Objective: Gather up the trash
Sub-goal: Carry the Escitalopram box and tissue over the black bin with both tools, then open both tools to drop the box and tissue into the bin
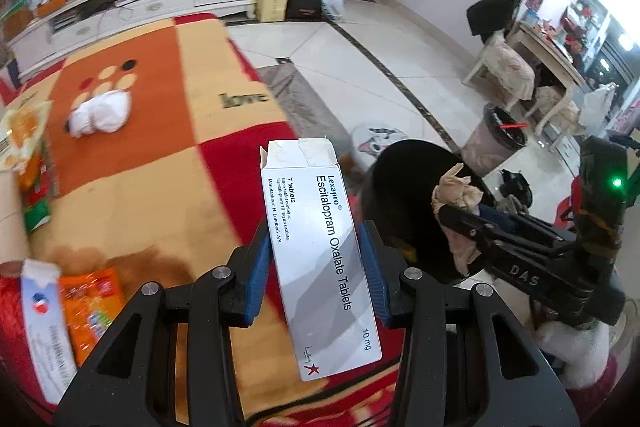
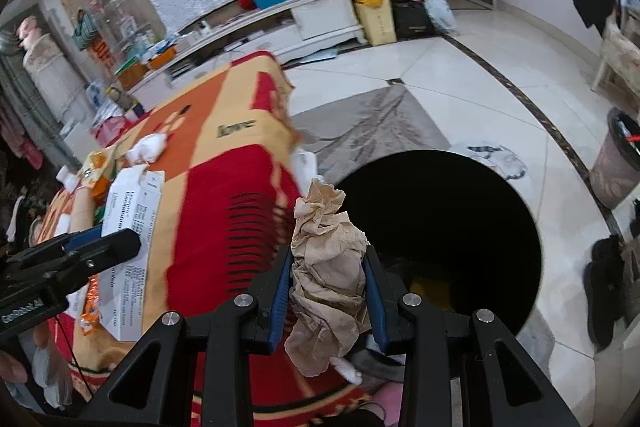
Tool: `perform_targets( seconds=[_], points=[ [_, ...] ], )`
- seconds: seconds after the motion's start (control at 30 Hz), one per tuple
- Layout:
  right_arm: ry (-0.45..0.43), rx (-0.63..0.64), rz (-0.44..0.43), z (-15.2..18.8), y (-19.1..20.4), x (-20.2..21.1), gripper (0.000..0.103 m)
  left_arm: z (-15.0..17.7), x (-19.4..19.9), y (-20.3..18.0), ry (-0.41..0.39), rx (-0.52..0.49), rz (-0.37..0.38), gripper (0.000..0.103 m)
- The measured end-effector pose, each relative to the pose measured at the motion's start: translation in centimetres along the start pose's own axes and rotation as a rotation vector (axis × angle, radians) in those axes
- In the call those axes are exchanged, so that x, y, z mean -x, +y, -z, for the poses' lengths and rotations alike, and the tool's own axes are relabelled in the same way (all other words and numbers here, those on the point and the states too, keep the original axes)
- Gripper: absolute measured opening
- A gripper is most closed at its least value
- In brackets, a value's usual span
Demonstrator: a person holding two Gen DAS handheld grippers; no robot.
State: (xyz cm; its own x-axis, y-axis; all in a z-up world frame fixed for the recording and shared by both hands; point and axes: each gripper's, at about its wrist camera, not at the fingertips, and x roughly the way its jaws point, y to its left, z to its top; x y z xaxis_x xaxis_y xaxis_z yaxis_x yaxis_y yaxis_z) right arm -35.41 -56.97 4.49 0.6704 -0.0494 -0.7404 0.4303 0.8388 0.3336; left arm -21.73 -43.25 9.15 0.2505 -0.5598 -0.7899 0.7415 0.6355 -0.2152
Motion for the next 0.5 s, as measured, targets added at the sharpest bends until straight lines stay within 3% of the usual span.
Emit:
perform_targets(
  seconds=[0.33, 0.37, 0.43, 0.47, 0.5],
  points=[
    [-0.009, -0.088, 0.062, -0.2, -5.2, 0.6, 0.033, -2.5, -4.5, -4.1, 0.025, 0.009, 0.131, 0.042],
    [-0.014, -0.096, 0.067, -0.3, -5.5, 0.7, 0.035, -2.7, -4.9, -4.3, 0.023, 0.018, 0.157, 0.042],
    [-0.027, -0.115, 0.086, -0.4, -6.4, 1.1, 0.055, -3.0, -5.5, -4.7, 0.012, 0.046, 0.218, 0.045],
    [-0.033, -0.124, 0.092, -0.4, -6.5, 1.3, 0.057, -3.1, -5.9, -4.8, 0.013, 0.055, 0.241, 0.047],
    [-0.038, -0.13, 0.094, -0.4, -6.8, 1.5, 0.059, -3.3, -6.2, -4.9, 0.02, 0.059, 0.254, 0.056]
  ],
)
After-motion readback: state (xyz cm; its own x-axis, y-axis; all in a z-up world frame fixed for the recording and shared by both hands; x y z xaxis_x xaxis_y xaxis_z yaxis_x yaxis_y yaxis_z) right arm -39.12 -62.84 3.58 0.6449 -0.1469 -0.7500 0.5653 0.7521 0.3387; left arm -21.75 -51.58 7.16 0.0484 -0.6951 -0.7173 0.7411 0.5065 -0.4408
